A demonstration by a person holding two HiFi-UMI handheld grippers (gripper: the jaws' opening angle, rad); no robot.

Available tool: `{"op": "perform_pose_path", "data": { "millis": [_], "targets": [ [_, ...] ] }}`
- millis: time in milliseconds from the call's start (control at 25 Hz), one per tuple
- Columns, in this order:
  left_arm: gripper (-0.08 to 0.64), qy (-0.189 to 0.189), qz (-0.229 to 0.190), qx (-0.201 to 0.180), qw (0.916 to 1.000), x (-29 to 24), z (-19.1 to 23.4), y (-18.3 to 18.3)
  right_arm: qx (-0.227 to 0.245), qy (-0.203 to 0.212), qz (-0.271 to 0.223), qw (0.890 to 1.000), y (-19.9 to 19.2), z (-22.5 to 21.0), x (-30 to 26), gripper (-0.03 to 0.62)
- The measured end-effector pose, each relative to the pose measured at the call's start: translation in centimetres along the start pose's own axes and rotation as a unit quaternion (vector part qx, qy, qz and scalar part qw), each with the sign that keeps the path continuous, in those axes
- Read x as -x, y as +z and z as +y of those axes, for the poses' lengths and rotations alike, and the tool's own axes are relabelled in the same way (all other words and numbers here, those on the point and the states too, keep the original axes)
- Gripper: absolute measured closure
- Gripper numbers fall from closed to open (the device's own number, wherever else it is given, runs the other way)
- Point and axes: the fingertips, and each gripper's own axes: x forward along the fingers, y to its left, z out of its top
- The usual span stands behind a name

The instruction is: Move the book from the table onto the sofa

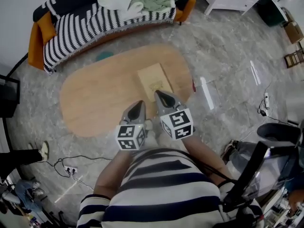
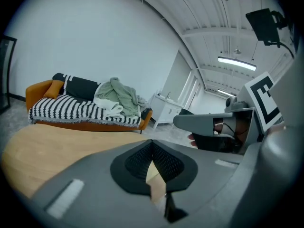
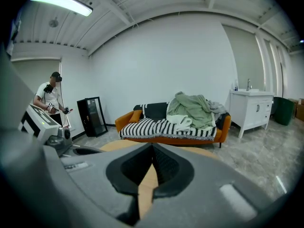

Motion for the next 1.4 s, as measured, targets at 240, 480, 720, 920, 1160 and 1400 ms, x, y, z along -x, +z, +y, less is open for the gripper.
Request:
{"op": "perform_pose_path", "data": {
  "millis": [240,480,720,920,1160,1400],
  "targets": [
    [0.555,-0.002,0.016,0.005,0.9999,-1.2,-0.1,-0.8,0.001,0.005,0.0,1.0,0.1,-0.8,-0.8,0.595],
    [0.555,0.006,0.038,0.013,0.9992,-3.2,0.2,-1.5,-0.008,0.011,0.013,1.0,-0.9,-2.3,-2.3,0.595],
    [0.555,0.032,0.065,0.018,0.9972,-6.5,1.6,-3.5,-0.001,0.024,0.048,0.999,-3.4,-5.0,-5.1,0.595],
    [0.555,0.031,0.113,0.014,0.993,-9.4,1.4,-5.8,-0.01,0.039,0.071,0.997,-5.4,-6.7,-6.5,0.595],
    [0.554,0.041,0.158,0.015,0.9865,-12.7,2.8,-7.4,-0.013,0.054,0.104,0.993,-7.6,-8.7,-8.9,0.595],
    [0.554,0.068,0.185,0.043,0.9793,-14.6,4.8,-8.6,-0.017,0.064,0.142,0.988,-10.1,-9.3,-11.0,0.594]
  ]
}}
